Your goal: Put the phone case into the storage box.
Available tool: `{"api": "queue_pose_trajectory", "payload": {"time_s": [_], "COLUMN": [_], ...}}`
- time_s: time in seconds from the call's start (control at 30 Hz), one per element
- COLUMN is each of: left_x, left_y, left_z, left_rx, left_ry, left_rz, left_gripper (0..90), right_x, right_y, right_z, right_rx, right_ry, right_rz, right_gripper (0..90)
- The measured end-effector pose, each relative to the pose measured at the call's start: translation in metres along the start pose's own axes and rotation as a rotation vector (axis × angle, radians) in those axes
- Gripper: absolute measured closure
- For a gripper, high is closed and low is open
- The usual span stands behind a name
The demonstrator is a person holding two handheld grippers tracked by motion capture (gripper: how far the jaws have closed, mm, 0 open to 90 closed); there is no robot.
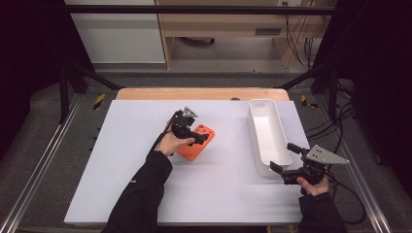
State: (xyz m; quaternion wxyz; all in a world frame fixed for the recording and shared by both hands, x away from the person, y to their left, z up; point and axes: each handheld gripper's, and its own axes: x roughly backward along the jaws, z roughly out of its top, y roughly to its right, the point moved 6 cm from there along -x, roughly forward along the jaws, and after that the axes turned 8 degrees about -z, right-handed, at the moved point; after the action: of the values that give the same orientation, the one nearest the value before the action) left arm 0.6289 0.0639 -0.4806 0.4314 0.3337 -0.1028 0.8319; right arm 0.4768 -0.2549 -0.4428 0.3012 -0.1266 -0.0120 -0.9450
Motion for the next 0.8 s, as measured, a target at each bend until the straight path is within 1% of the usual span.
{"api": "queue_pose_trajectory", "payload": {"time_s": [0.3, 0.33, 0.47, 0.6, 0.8], "left_x": [-0.005, -0.006, -0.008, -0.012, -0.016], "left_y": [-0.001, -0.001, -0.002, -0.001, -0.002], "left_z": [-0.009, -0.011, -0.015, -0.018, -0.026], "left_rx": [0.015, 0.022, 0.020, 0.024, 0.025], "left_ry": [-0.028, -0.028, -0.043, -0.042, -0.060], "left_rz": [-0.003, -0.004, -0.007, -0.008, 0.005], "left_gripper": [0.0, 0.0, 0.0, 0.0, 0.0], "right_x": [0.000, 0.000, 0.000, 0.000, 0.000], "right_y": [0.000, 0.000, 0.000, 0.000, 0.000], "right_z": [0.000, 0.000, 0.000, 0.000, 0.000], "right_rx": [0.000, 0.000, 0.000, 0.000, 0.000], "right_ry": [0.001, 0.001, 0.001, -0.003, 0.000], "right_rz": [0.000, -0.001, -0.001, -0.003, -0.003], "right_gripper": [0.4, 0.4, 0.4, 0.4, 0.4]}}
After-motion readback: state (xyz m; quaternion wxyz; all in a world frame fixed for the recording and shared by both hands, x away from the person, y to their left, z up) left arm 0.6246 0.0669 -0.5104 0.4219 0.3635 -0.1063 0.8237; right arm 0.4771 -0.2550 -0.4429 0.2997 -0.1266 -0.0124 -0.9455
